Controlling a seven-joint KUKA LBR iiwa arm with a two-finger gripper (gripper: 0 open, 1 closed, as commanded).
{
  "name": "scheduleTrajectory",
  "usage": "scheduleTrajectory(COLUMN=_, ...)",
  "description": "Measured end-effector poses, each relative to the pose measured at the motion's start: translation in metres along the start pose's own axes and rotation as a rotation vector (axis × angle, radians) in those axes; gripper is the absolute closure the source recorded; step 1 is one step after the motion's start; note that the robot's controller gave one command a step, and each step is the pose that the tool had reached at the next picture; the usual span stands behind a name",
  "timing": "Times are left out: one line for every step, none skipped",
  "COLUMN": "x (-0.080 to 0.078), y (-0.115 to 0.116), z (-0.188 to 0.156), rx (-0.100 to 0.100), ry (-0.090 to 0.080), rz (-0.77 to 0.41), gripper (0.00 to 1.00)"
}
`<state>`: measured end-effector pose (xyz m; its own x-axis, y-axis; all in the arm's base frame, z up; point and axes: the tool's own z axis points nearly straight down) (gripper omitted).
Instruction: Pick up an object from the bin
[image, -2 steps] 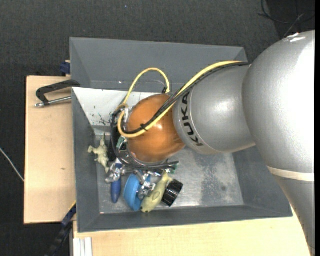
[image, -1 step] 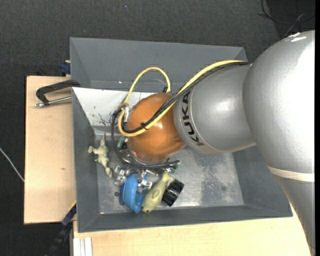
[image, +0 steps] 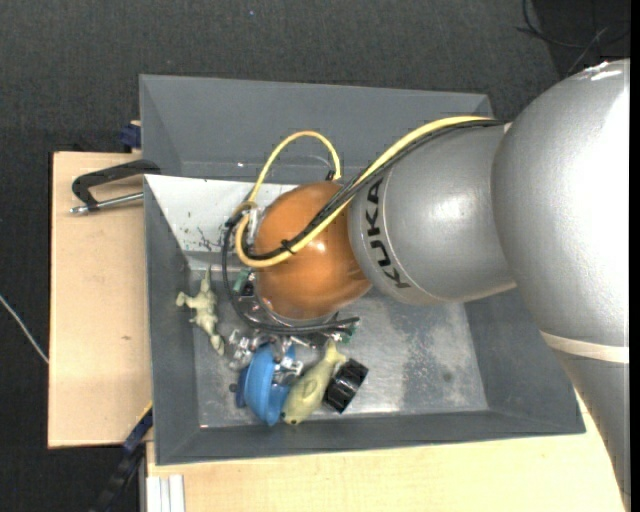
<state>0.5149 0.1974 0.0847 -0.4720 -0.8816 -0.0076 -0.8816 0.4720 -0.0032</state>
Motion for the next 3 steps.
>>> scheduleTrajectory(x=-0.002, y=0.000, z=-0.002, rx=-0.002, ry=0.002, rz=0.002, gripper=1.00)
scheduleTrajectory(x=-0.004, y=0.000, z=-0.030, rx=0.000, ry=0.000, rz=0.003, gripper=1.00)
scheduleTrajectory(x=-0.005, y=0.000, z=-0.037, rx=-0.001, ry=0.002, rz=0.004, gripper=1.00)
